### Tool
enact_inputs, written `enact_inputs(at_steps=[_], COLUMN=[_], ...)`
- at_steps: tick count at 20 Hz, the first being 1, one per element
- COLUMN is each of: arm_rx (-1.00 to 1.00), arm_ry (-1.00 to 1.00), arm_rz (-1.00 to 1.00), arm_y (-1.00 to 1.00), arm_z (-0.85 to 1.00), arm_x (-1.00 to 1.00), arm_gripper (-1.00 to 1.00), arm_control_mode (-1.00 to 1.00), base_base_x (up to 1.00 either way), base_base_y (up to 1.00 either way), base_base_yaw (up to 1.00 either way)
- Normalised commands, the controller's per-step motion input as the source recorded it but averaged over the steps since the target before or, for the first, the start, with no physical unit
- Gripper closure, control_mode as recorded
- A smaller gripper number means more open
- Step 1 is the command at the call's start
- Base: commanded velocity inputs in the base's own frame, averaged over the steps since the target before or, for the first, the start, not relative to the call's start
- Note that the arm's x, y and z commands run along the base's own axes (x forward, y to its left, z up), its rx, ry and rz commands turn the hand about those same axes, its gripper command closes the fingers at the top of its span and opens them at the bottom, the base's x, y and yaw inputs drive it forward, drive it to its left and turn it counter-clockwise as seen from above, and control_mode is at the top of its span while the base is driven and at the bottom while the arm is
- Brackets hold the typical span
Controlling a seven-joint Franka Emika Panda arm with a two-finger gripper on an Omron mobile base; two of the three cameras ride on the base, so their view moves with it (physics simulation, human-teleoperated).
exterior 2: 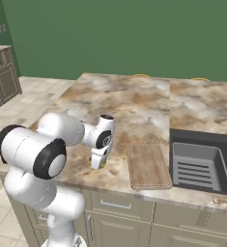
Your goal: Pick up the sponge from the counter and clean the cutting board by briefly scrubbing or pressing down on the cutting board. Once finished, release the sponge.
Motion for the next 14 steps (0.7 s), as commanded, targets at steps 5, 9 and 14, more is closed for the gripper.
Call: enact_inputs(at_steps=[5, 9, 14], arm_rx=[0.0, 0.0, 0.0], arm_ry=[0.02, 0.03, 0.01], arm_rz=[0.0, 0.01, 0.01], arm_y=[0.3, 0.33, 0.17], arm_z=[-0.3, -0.48, -0.28], arm_x=[0.49, 0.37, 0.13], arm_gripper=[1.0, -1.0, -1.0], arm_control_mode=[-1.0, -1.0, -1.0], base_base_x=[0.0, 0.0, 0.0], base_base_y=[0.0, 0.0, 0.0], base_base_yaw=[0.0, 0.0, 0.0])
